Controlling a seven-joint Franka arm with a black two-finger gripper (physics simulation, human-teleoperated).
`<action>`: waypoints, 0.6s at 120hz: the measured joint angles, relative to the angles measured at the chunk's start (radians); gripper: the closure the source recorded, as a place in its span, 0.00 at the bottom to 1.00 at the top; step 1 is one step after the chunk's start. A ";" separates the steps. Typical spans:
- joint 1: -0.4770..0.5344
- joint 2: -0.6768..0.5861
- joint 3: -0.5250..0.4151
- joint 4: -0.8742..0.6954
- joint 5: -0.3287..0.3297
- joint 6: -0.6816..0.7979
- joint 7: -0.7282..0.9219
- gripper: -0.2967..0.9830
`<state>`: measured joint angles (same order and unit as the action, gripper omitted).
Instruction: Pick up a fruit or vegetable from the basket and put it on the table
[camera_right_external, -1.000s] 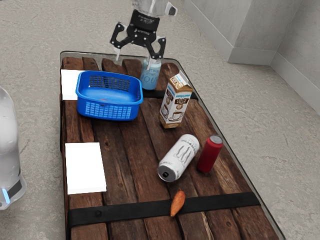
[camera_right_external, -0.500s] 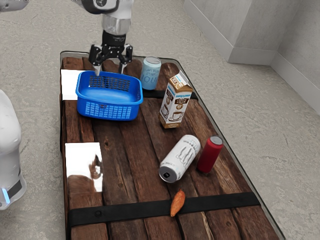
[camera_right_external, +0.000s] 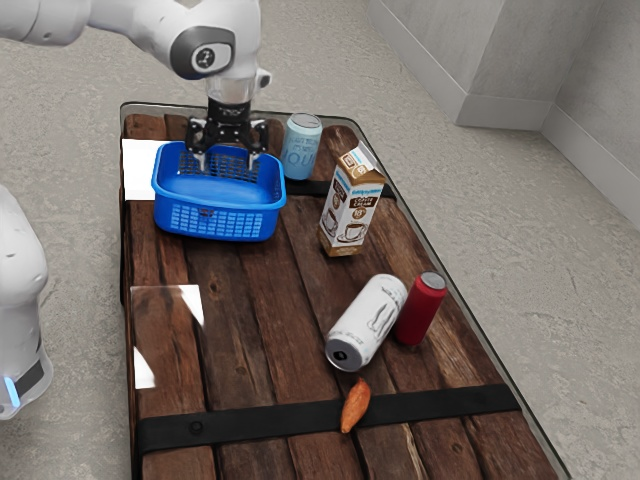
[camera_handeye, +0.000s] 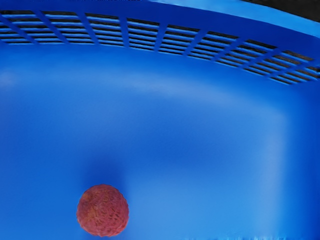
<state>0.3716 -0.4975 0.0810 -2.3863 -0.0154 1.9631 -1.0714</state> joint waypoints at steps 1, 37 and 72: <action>0.000 -0.008 0.000 -0.006 0.000 0.003 0.006 0.23; 0.020 -0.089 0.009 -0.128 -0.008 0.022 0.199 0.23; 0.043 -0.034 0.009 -0.126 -0.014 -0.001 0.346 0.23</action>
<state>0.4142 -0.5319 0.0905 -2.5124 -0.0293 1.9625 -0.7253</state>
